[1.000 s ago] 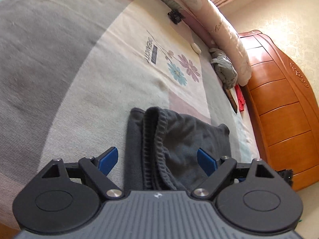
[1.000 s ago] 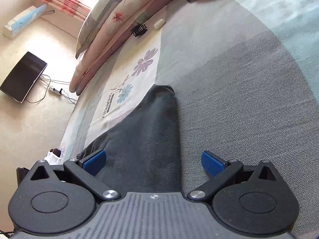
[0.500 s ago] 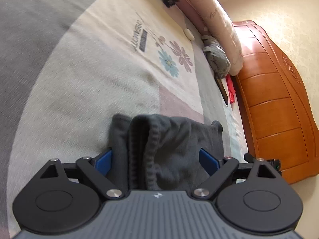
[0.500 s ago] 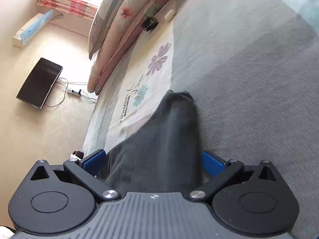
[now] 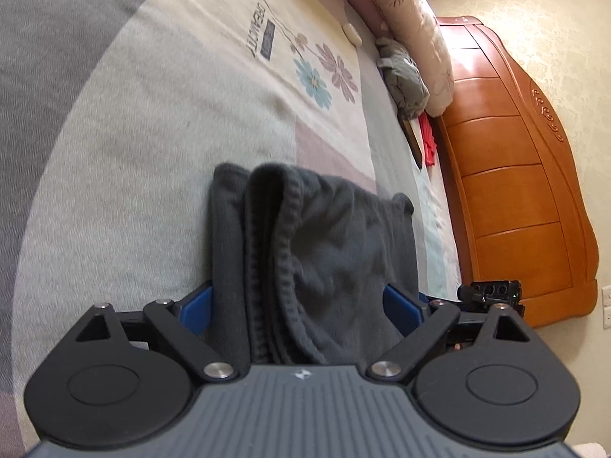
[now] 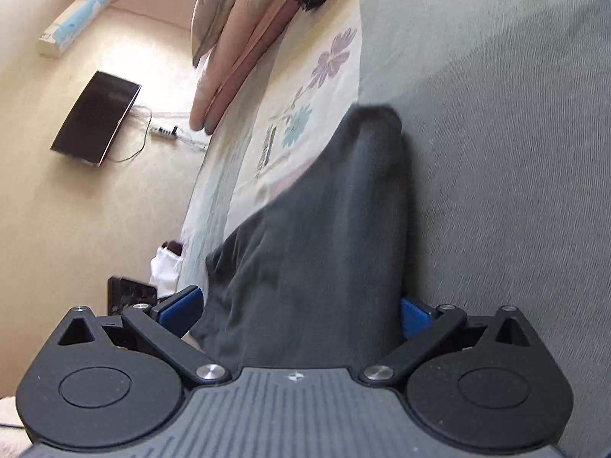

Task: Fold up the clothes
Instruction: 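Grasp the sweatpants bundle with the right gripper while the left gripper holds its edge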

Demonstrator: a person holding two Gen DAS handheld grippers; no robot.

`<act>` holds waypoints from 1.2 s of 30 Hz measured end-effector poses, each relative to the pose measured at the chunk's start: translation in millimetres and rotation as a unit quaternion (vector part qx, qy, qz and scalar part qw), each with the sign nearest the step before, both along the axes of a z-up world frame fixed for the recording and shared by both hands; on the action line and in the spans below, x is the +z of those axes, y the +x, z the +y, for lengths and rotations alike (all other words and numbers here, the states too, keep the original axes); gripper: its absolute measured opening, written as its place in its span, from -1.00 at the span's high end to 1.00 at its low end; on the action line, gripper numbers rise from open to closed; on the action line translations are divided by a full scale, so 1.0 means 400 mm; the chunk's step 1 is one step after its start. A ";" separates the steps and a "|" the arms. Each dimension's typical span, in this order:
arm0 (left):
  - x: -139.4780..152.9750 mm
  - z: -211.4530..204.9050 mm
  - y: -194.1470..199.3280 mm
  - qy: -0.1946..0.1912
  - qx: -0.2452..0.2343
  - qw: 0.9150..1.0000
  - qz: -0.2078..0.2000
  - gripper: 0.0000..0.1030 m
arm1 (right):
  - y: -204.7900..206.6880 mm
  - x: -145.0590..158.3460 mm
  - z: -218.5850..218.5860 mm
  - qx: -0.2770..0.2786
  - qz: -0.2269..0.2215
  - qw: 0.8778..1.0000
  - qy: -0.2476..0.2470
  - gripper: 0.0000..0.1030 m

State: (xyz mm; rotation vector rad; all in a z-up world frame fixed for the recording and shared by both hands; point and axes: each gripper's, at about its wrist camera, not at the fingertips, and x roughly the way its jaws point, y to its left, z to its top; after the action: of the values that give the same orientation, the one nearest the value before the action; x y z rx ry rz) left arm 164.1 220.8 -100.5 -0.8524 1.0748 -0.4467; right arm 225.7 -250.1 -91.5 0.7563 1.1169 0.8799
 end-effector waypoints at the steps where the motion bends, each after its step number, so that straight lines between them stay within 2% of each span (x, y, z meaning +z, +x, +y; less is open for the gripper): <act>1: -0.002 0.000 0.004 -0.005 -0.007 1.000 0.000 -0.85 | -0.002 0.001 0.001 0.003 0.001 1.000 0.001 -1.00; 3: -0.006 -0.007 0.028 -0.013 -0.018 1.000 -0.002 -0.94 | 0.016 -0.001 0.012 0.006 0.006 1.000 0.005 -1.00; 9: -0.013 -0.034 0.098 -0.027 -0.043 0.999 -0.005 -0.96 | 0.073 -0.008 0.060 0.012 0.010 1.000 0.004 -1.00; 13: -0.017 -0.021 0.072 -0.040 -0.047 0.998 -0.002 -0.95 | 0.055 -0.010 0.031 0.018 -0.002 0.999 0.030 -1.00; 17: -0.023 0.001 0.034 -0.053 -0.042 0.998 -0.008 -0.91 | 0.060 -0.020 -0.007 0.003 0.012 0.997 0.076 -1.00; 21: -0.018 -0.025 0.069 -0.036 -0.048 0.998 -0.012 -0.94 | 0.102 -0.016 0.024 -0.001 0.037 0.998 0.054 -1.00; 25: -0.015 -0.055 0.103 -0.038 -0.050 0.998 -0.023 -0.96 | 0.089 -0.012 0.054 0.023 0.009 0.999 0.030 -1.00; 28: -0.015 -0.048 0.087 -0.052 -0.053 0.997 -0.020 -0.95 | 0.066 -0.016 0.035 0.031 -0.005 0.998 0.047 -1.00; 31: -0.018 -0.042 0.064 -0.048 -0.062 0.997 -0.028 -0.84 | 0.064 -0.021 0.017 0.028 -0.004 0.997 0.065 -1.00; 34: -0.022 -0.047 0.086 -0.050 -0.064 0.996 -0.027 -0.83 | 0.101 -0.020 0.035 0.026 0.012 0.997 0.068 -1.00; 36: -0.022 -0.062 0.105 -0.043 -0.067 0.996 -0.028 -0.81 | 0.109 -0.017 0.056 0.034 0.006 0.998 0.059 -1.00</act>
State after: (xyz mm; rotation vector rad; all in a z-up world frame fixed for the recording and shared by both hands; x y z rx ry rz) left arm 206.0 195.9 -109.2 -0.8415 1.0713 -0.6301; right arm 269.3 -227.7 -98.2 0.8261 1.1148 1.0072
